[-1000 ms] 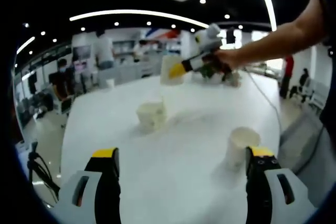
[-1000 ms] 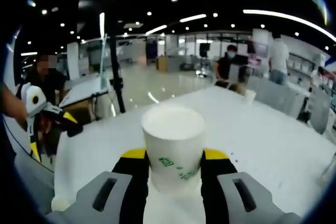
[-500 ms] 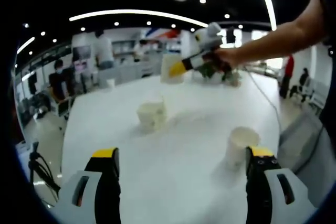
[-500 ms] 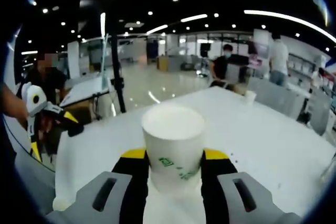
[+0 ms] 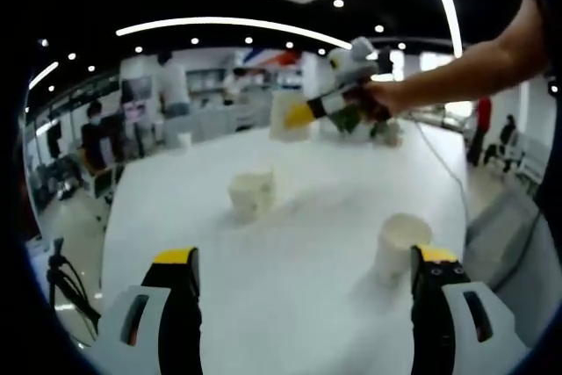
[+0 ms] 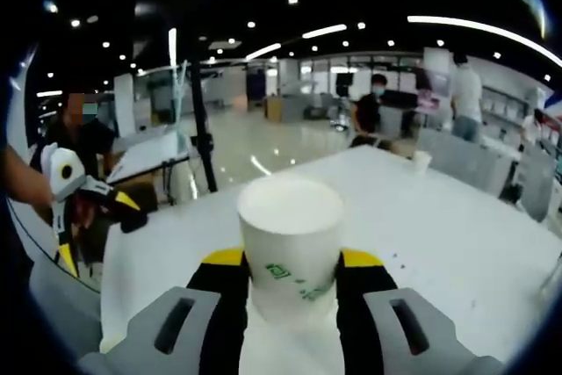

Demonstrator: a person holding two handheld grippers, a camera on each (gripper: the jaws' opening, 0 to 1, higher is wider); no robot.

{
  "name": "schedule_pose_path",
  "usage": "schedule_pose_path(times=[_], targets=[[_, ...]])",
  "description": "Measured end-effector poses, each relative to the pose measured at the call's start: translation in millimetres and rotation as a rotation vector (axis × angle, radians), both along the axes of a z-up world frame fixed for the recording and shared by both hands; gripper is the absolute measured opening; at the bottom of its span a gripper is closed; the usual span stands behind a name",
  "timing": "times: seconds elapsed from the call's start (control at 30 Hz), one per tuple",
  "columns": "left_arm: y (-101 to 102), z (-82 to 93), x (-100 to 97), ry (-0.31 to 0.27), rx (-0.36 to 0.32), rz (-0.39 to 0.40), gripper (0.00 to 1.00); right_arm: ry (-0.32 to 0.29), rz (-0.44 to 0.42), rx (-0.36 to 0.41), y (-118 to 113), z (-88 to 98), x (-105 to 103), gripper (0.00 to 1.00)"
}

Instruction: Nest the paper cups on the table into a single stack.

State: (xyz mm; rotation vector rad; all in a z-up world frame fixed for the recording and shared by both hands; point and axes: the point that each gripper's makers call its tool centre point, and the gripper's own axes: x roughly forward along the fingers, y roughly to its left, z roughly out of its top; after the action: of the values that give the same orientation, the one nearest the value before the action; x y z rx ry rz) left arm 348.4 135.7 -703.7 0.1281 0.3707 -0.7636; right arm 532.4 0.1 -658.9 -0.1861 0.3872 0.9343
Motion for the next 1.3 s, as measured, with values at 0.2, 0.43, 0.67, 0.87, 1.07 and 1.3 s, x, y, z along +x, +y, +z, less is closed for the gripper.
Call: schedule_pose_path(times=[0.2, 0.43, 0.67, 0.87, 1.07, 1.3], targets=[[-4, 1.4, -4.0, 0.003, -0.012, -0.008, 0.98, 0.005, 0.003, 0.000, -1, 1.9, -14, 0.36], [-3, 8.8, -7.2, -0.005, -0.028, 0.002, 0.98, 0.009, 0.010, 0.002, -1, 4.9, -29, 0.36], [-2, 12.1, -8.5, -0.008, -0.021, -0.006, 0.98, 0.010, 0.003, 0.016, -2, 6.9, -40, 0.36], [-3, 14.9, -8.0, -0.017, -0.018, -0.006, 0.98, 0.013, 0.004, 0.016, -1, 5.1, -53, 0.36], [-4, 17.4, -8.9, -0.026, -0.027, -0.002, 0.98, 0.017, 0.010, 0.019, -2, 5.0, -65, 0.36], [-4, 18.0, -11.5, -0.028, -0.023, -0.001, 0.98, 0.026, 0.014, 0.018, -1, 1.0, -70, 0.36]])
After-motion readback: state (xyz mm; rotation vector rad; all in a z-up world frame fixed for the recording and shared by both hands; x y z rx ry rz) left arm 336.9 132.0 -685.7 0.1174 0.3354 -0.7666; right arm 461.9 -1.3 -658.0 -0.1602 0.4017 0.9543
